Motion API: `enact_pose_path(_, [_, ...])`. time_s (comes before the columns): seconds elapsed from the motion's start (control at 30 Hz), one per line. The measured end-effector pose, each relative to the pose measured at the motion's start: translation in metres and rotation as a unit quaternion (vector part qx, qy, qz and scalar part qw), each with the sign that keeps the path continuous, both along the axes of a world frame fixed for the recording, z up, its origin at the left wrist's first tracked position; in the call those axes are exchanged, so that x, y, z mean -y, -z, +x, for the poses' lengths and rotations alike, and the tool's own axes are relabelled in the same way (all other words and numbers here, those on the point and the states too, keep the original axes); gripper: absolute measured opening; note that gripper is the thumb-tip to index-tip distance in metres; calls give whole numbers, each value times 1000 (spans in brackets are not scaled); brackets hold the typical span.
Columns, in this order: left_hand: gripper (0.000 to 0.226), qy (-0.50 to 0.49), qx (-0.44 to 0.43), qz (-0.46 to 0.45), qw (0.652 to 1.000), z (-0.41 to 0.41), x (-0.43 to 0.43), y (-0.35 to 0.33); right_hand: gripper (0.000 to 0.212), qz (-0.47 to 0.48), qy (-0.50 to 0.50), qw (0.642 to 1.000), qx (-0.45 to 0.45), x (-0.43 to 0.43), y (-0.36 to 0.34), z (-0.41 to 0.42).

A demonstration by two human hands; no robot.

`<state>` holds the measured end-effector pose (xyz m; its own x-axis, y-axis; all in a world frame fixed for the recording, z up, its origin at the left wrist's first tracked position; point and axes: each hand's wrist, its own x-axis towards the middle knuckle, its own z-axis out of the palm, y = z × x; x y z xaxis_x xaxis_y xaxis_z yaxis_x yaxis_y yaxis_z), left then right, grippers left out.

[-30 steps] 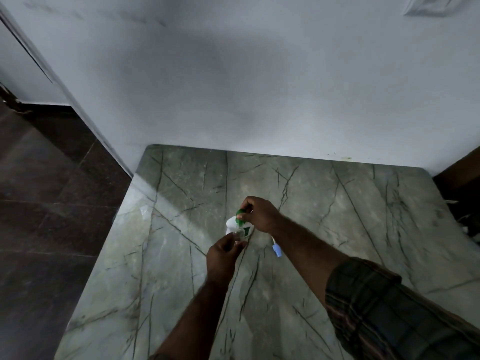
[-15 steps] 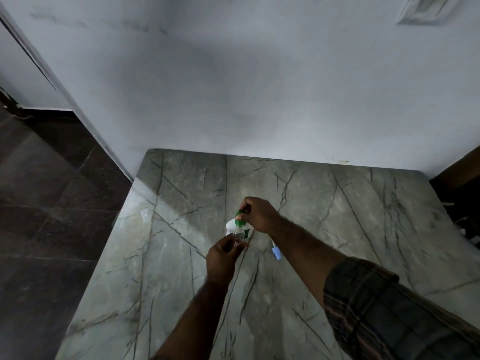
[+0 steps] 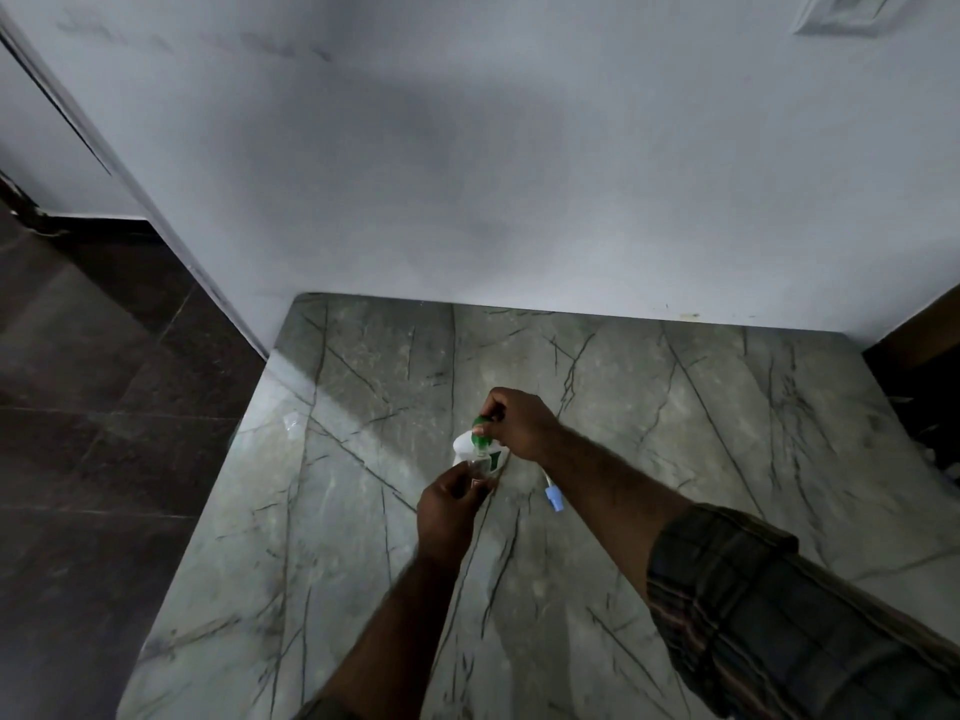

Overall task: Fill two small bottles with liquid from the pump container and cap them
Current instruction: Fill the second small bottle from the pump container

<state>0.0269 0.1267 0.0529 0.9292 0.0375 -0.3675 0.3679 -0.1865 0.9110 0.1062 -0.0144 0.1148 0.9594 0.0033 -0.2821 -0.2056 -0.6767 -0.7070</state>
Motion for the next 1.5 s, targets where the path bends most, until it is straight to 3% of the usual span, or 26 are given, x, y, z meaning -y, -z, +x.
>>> enact_pose_path(0.13, [27, 1, -4, 1, 1000, -1, 0, 5, 19, -6, -2, 1000, 2, -1, 5, -4])
enact_pose_path(0.6, [34, -8, -2, -20, 1000, 1, 1, 2, 17, -16, -19, 1000, 7, -1, 1, 2])
enact_pose_path(0.9, [21, 2, 8, -15, 1000, 1, 3, 5, 18, 20, -15, 1000, 5, 0, 4, 1])
enact_pose_path(1.1, [27, 4, 12, -27, 1000, 2, 2, 3, 17, 13, -54, 998, 12, 4, -4, 8])
enact_pose_path(1.5, [25, 4, -9, -30, 999, 4, 1, 7, 17, 3, -42, 999, 24, 2, 1, 6])
